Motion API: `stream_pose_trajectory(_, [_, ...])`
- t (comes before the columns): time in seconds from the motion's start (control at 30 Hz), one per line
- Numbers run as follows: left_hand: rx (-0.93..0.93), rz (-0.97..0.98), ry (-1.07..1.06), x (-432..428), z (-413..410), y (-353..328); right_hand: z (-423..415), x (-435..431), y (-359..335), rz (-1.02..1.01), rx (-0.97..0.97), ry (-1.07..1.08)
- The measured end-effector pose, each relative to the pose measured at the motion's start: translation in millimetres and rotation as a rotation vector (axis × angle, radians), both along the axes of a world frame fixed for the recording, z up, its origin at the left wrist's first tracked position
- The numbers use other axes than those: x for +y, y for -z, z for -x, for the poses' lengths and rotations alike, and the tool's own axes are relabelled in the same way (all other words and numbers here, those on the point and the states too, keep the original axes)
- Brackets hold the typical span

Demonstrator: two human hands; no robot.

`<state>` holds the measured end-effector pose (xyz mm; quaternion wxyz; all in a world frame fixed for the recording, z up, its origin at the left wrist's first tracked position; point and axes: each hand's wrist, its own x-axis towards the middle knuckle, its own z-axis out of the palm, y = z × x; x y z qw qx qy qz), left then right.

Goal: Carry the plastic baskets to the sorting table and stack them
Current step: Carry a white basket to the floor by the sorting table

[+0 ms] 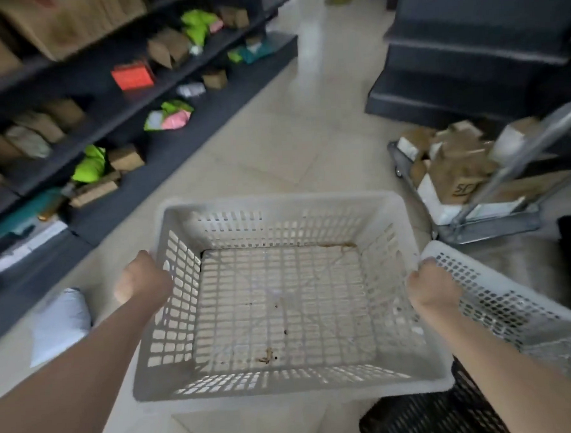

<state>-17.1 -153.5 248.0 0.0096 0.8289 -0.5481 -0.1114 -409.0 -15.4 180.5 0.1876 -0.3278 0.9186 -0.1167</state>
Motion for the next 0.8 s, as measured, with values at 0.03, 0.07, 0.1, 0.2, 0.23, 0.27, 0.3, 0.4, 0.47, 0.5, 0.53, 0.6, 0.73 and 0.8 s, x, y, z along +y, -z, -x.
stream_pose_trajectory(0.03, [0.003,0.008,0.015,-5.8,4.9,-25.1,3.7,-0.8,-28.3,0.015,0.024,0.001])
stream_pose_trajectory(0.07, [0.008,0.015,0.032,-11.9,9.8,-50.4,7.3,-0.5,-56.4,0.025,0.049,0.01])
stream_pose_trajectory(0.1, [0.014,0.025,0.052,-16.7,15.6,-74.9,11.1,0.4,-84.5,0.037,0.076,0.025])
stream_pose_trajectory(0.2, [0.036,0.056,0.138,-30.2,34.4,-138.8,26.1,4.3,-159.6,0.081,0.154,0.092])
stream_pose_trajectory(0.23, [0.047,0.069,0.168,-33.7,42.2,-159.2,31.2,7.2,-183.8,0.091,0.176,0.118])
stream_pose_trajectory(0.27, [0.058,0.087,0.192,-36.7,50.5,-178.3,36.2,11.9,-206.8,0.102,0.193,0.148])
stream_pose_trajectory(0.3, [0.067,0.104,0.21,-38.7,58.4,-194.9,40.8,17.0,-227.0,0.117,0.211,0.175])
stream_pose_trajectory(0.4, [0.108,0.165,0.285,-40.0,84.1,-244.2,51.2,45.2,-286.1,0.188,0.248,0.278])
stream_pose_trajectory(0.47, [0.142,0.2,0.373,-40.3,102.6,-269.7,55.9,70.6,-318.4,0.221,0.263,0.352])
stream_pose_trajectory(0.5, [0.138,0.194,0.43,-39.6,112.9,-281.7,57.3,85.6,-332.7,0.228,0.265,0.387])
stream_pose_trajectory(0.53, [0.142,0.184,0.484,-37.0,124.5,-294.1,58.8,102.4,-345.5,0.235,0.262,0.42])
stream_pose_trajectory(0.6, [0.158,0.178,0.589,-29.0,150.7,-318.7,62.1,139.5,-367.7,0.263,0.26,0.486])
stream_pose_trajectory(0.73, [0.139,0.178,0.807,9.2,211.2,-357.5,70.4,229.1,-399.4,0.279,0.28,0.656])
stream_pose_trajectory(0.8, [0.128,0.196,0.937,35.8,247.2,-372.7,75.2,278.7,-409.7,0.278,0.294,0.742])
